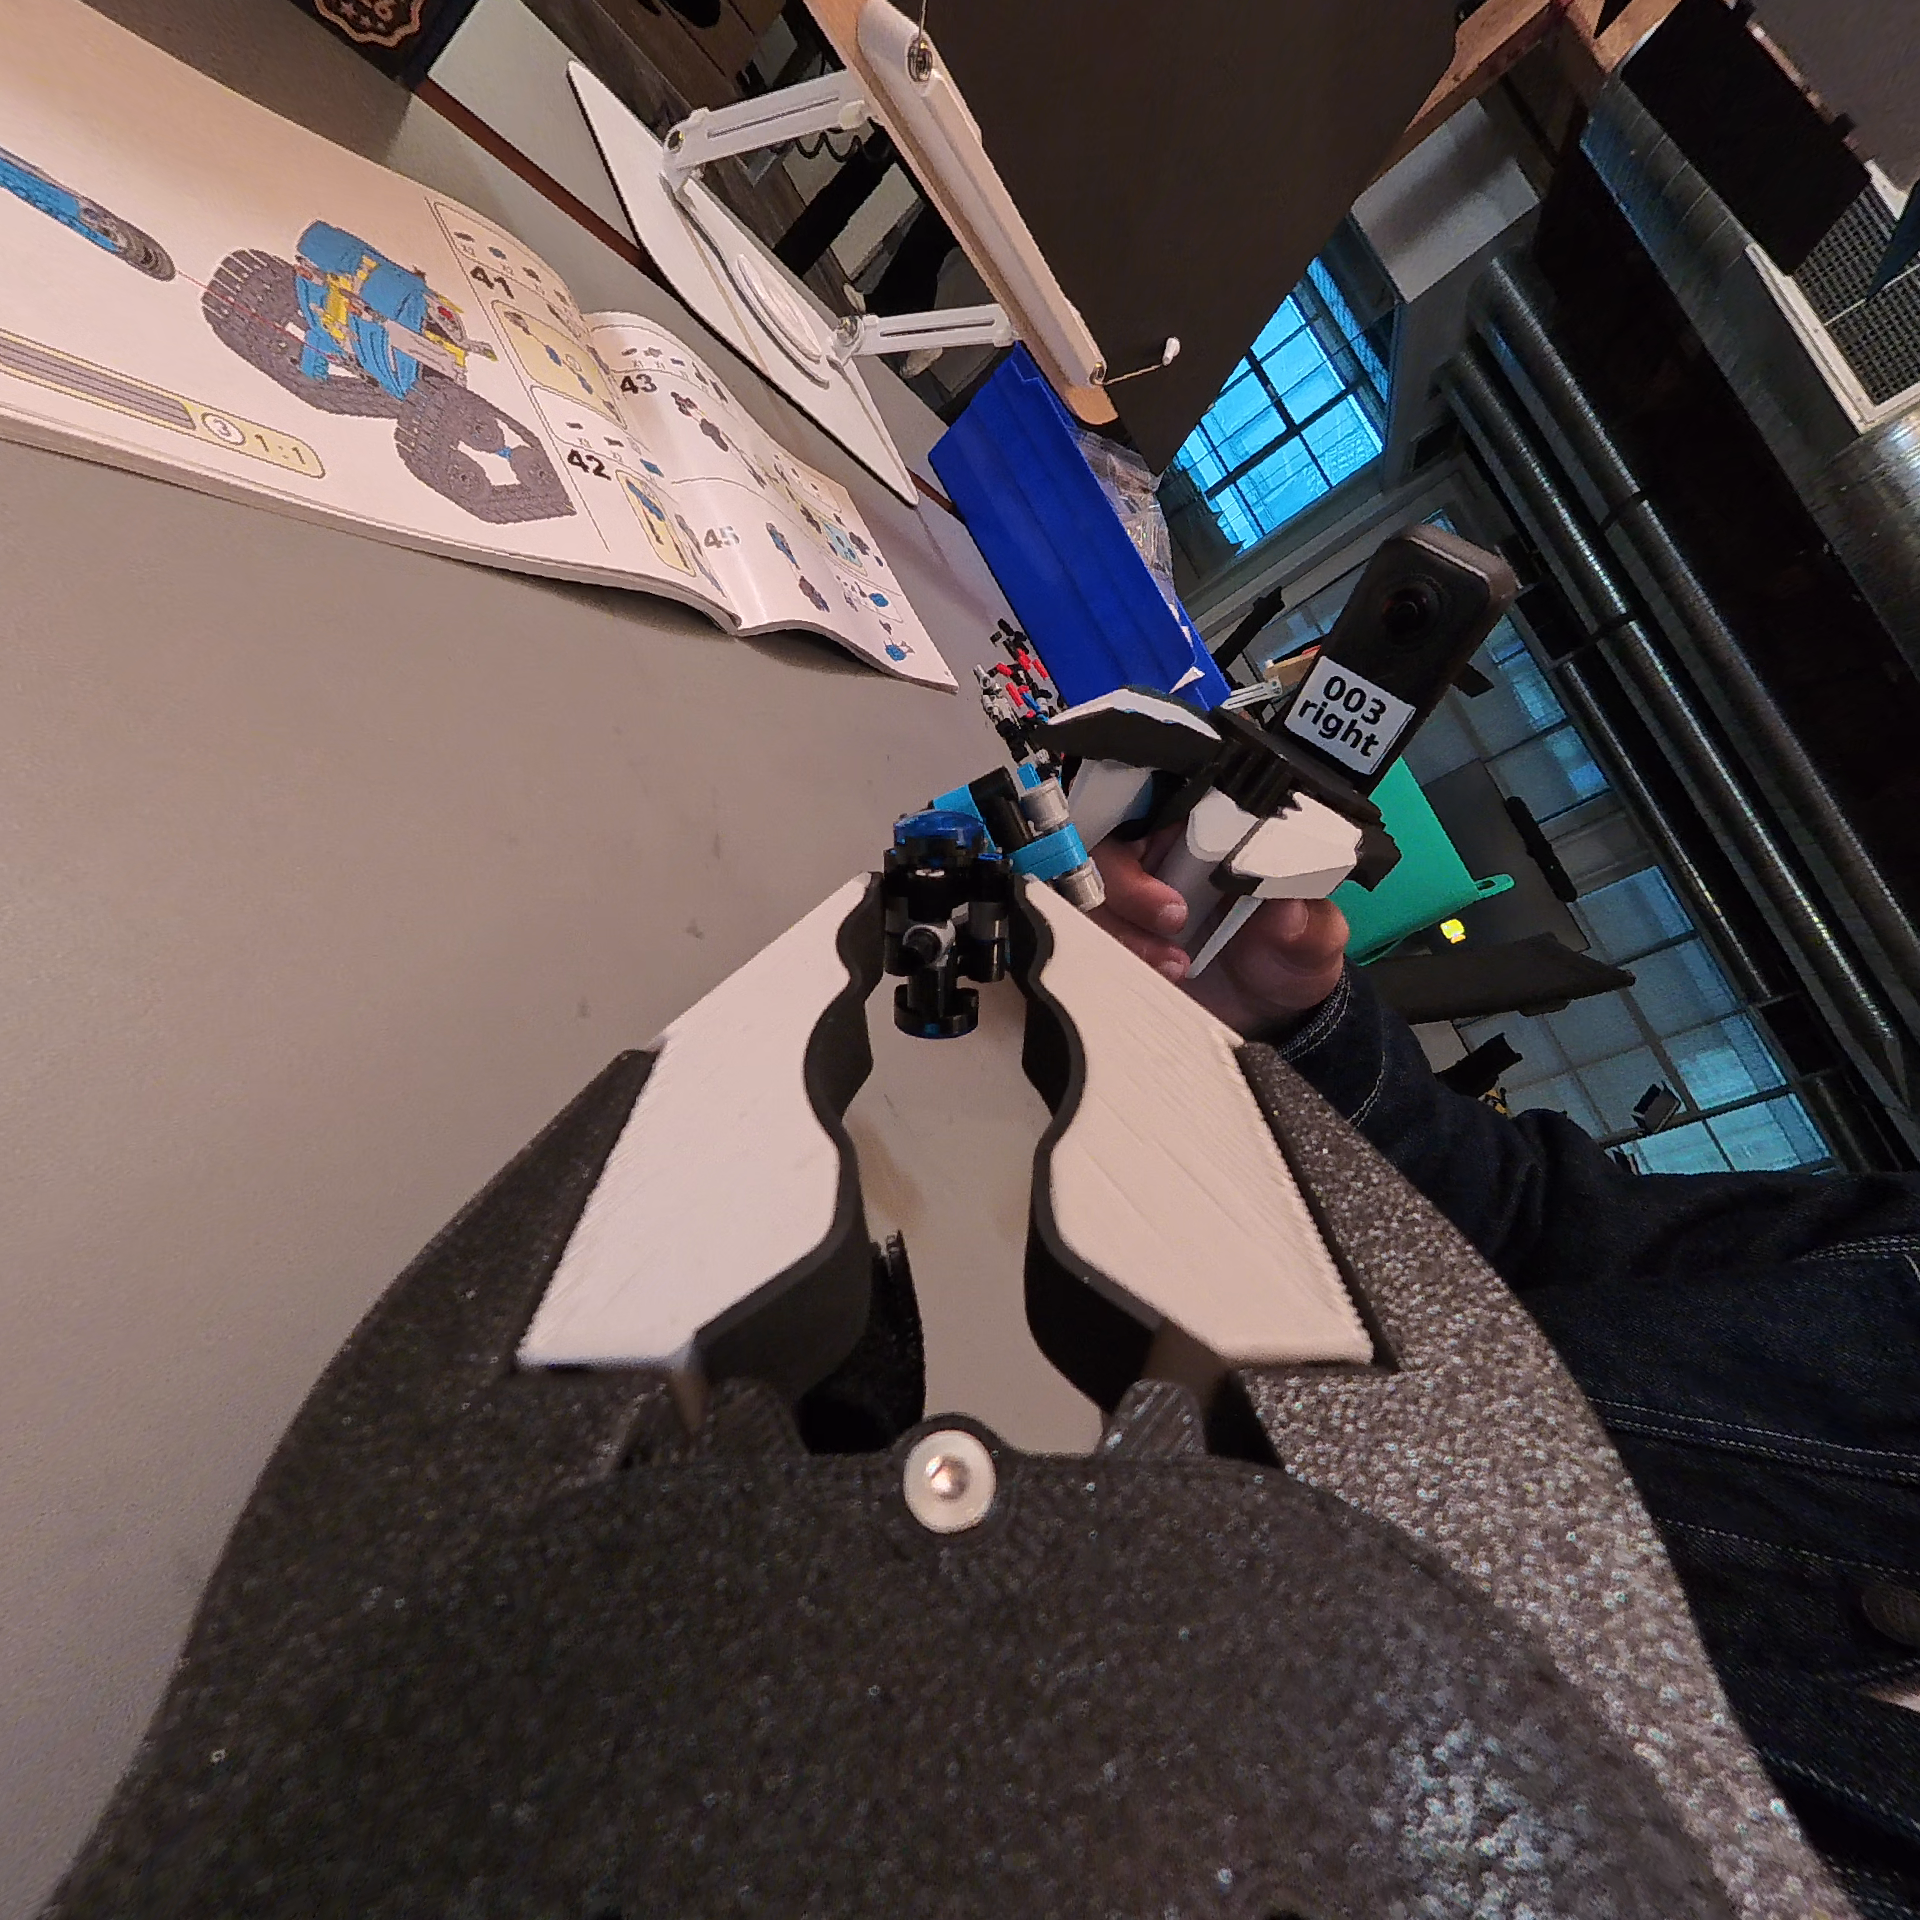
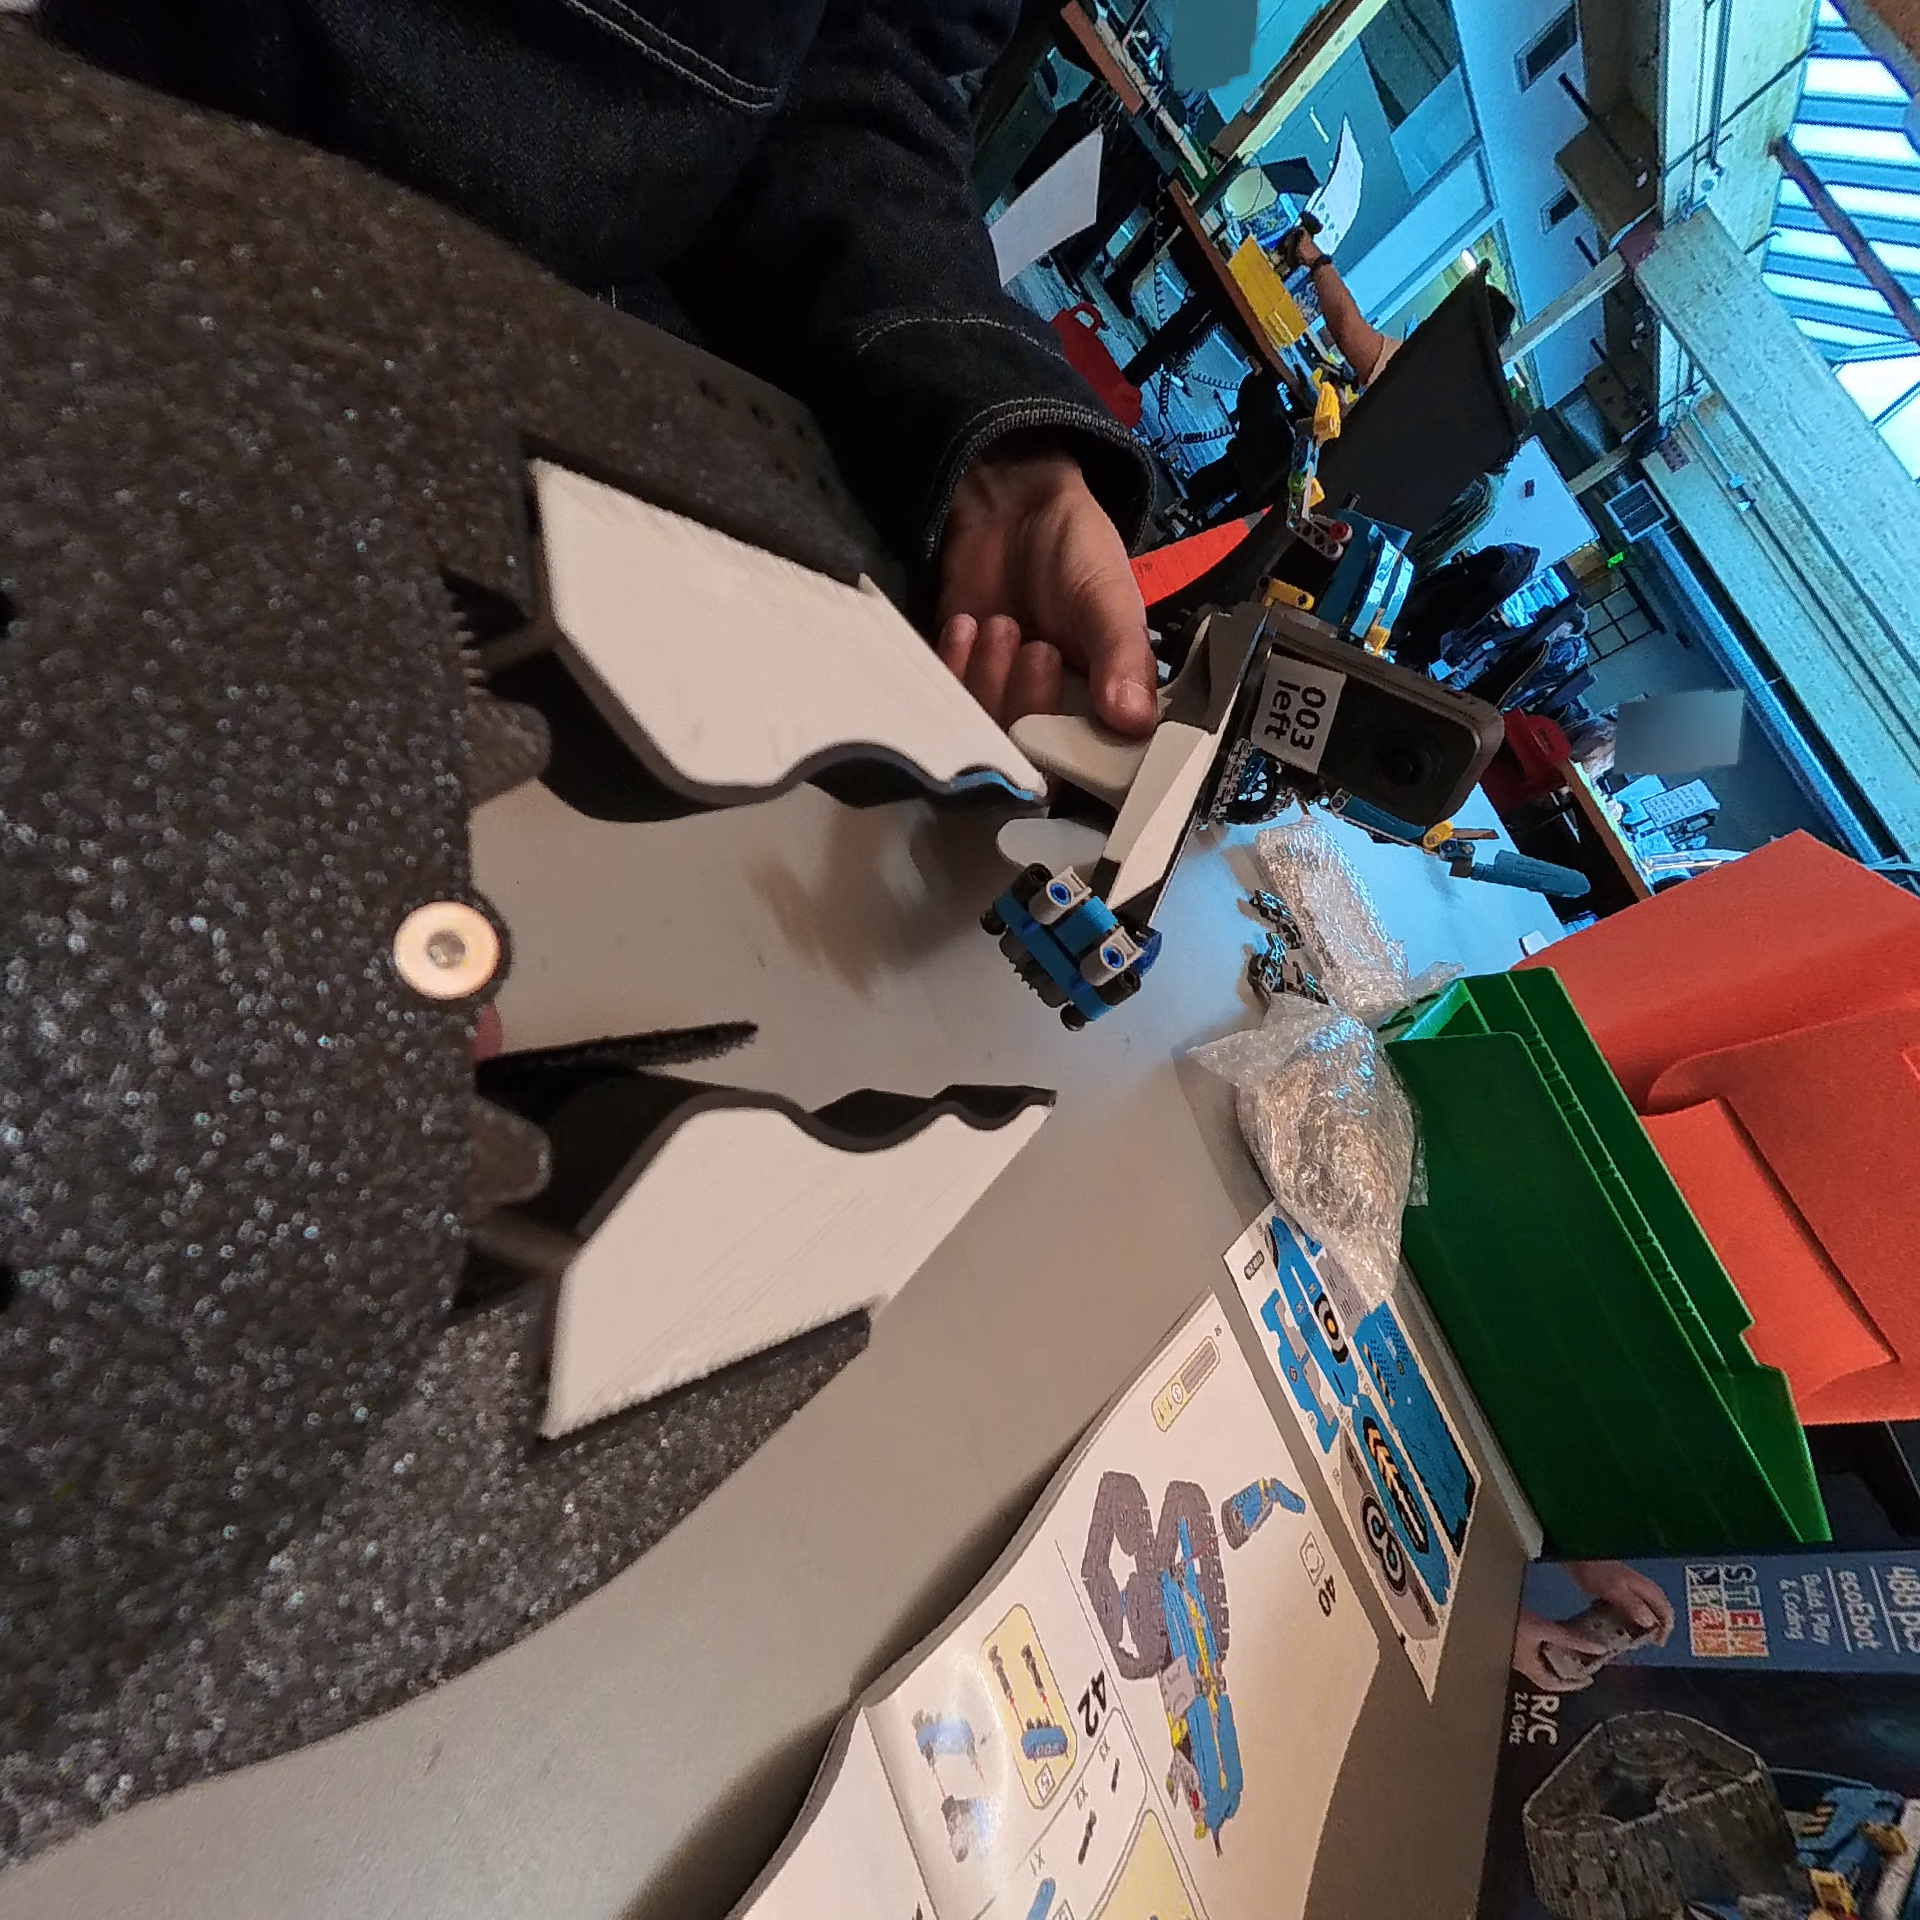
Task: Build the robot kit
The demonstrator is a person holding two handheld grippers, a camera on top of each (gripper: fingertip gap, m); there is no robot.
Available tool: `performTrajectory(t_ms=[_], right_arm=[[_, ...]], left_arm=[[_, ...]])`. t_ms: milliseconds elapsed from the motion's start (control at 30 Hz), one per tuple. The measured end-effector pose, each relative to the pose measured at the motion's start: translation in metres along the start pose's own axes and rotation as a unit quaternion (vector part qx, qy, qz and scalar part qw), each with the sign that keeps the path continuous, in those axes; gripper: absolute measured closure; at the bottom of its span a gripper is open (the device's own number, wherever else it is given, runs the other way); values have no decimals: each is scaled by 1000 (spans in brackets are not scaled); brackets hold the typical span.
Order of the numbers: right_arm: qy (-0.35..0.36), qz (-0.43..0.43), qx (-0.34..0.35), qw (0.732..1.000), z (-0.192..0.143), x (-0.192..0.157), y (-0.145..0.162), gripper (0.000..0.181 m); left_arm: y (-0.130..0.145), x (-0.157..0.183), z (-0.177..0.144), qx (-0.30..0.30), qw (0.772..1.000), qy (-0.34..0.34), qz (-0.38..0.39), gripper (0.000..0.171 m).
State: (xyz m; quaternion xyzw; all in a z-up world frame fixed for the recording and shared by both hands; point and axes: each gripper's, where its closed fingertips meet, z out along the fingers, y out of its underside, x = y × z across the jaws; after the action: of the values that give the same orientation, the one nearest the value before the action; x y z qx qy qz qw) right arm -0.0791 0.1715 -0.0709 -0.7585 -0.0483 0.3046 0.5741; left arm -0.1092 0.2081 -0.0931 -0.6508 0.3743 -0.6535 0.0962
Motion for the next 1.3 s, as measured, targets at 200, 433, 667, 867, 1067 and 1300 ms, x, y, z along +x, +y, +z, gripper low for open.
performTrajectory(t_ms=[200, 433, 667, 867, 1067, 1300], right_arm=[[-13, -1, 1, 1000, 1, -5, 0, 129], [-38, -40, 0, 998, 10, -26, 2, 132], [-64, -25, -42, 997, 17, -34, 17, 155], [-23, -45, -89, 995, 8, -20, 26, 155], [167, -12, -64, 984, -64, 48, 6, 153], [303, 75, -36, 949, -126, 105, 17, 147]], left_arm=[[0, 0, 0, 1, 1000, 0, 0, 148], [3, 6, 2, -10, 1000, 13, 12, 148], [5, 22, 4, -10, 998, 65, -4, 148], [5, 12, 3, -13, 999, 30, 3, 148], [17, -11, 7, -50, 996, -59, 37, 148], [28, -11, 17, -84, 995, -61, -1, 148]])
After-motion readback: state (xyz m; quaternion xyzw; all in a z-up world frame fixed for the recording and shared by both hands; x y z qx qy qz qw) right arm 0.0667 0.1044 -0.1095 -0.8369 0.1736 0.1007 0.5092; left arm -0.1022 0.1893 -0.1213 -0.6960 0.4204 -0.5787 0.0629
